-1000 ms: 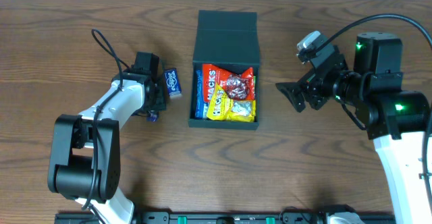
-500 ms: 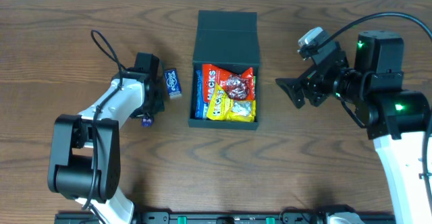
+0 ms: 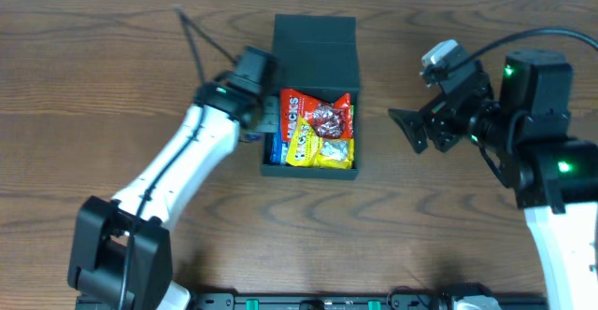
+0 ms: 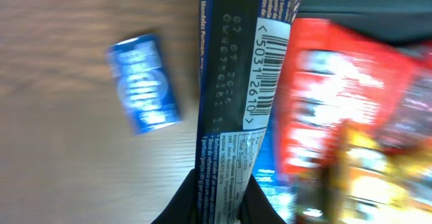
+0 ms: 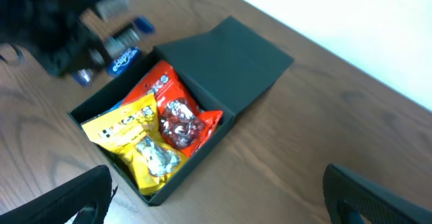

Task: Pack container
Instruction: 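Carry the dark blue bar right and drop it into the box, then move the left gripper back to the blue Eclipse mints tin and grasp it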

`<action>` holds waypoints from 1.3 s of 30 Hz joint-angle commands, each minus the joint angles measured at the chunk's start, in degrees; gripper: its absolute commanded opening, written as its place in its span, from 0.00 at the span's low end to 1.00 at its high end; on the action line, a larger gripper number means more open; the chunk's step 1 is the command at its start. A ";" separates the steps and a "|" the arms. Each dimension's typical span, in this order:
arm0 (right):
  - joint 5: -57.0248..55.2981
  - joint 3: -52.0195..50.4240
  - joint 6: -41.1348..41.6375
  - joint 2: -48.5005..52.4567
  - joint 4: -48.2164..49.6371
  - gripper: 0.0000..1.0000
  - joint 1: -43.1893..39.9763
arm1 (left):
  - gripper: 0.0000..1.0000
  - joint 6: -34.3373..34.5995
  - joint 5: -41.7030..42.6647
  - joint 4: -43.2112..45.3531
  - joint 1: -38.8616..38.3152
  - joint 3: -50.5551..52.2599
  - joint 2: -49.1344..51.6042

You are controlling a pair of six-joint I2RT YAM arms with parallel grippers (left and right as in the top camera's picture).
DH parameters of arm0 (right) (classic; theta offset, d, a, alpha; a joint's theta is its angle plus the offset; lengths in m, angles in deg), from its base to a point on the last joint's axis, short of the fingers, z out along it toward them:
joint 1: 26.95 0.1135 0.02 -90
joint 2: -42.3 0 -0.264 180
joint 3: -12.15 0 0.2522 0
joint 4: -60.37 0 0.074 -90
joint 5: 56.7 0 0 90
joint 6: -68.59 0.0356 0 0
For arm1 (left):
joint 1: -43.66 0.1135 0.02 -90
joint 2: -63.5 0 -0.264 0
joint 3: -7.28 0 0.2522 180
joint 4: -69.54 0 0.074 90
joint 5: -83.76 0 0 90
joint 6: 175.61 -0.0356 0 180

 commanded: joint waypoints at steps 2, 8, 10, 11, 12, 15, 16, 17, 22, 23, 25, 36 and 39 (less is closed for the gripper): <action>-1.46 0.59 1.14 -2.89 -0.33 0.99 -0.39 | 0.06 -0.24 -1.05 0.96 -4.37 -0.50 0.02; -1.46 0.59 1.14 -3.87 -1.97 0.99 -0.39 | 0.16 1.36 -1.16 1.25 -5.44 -0.50 0.13; -1.46 0.59 1.11 -3.85 -2.62 0.99 -0.39 | 0.45 1.70 -1.31 1.25 -5.29 -0.48 0.24; -1.46 0.59 1.14 -3.85 -2.73 0.99 -0.39 | 0.52 1.70 -1.33 1.25 -5.29 -0.48 0.24; -1.46 0.59 1.11 -3.85 -2.86 0.99 -0.39 | 0.52 1.73 -1.49 1.25 -5.29 -0.48 0.24; -1.46 0.59 1.14 -3.85 -2.93 0.99 -0.39 | 0.54 3.06 -6.14 1.31 -4.85 -0.48 0.24; -1.46 0.59 1.11 -3.85 -3.02 0.99 -0.39 | 0.54 3.78 -7.26 1.31 -4.52 -0.48 0.22; -1.46 0.59 1.11 -3.85 -3.08 0.99 -0.39 | 0.54 4.15 -7.56 1.33 -4.24 -0.48 0.24; -1.46 0.59 1.11 -3.85 -3.58 0.99 -0.39 | 0.65 8.02 -7.52 2.29 0.39 -0.46 0.24; -1.46 0.59 1.11 -3.85 -3.74 0.99 -0.39 | 0.67 8.00 -7.48 3.04 2.21 -0.46 0.42; -1.46 0.59 1.11 -3.85 -3.85 0.99 -0.39 | 0.67 7.98 -7.39 4.28 5.35 -0.46 1.16; -1.46 0.59 1.11 -3.85 -3.78 0.99 -0.39 | 0.66 12.66 -4.24 9.05 9.25 -0.46 12.17; -1.46 0.59 1.11 -3.85 -3.76 0.99 -0.39 | 0.66 14.23 -4.48 9.92 9.29 -0.46 14.67</action>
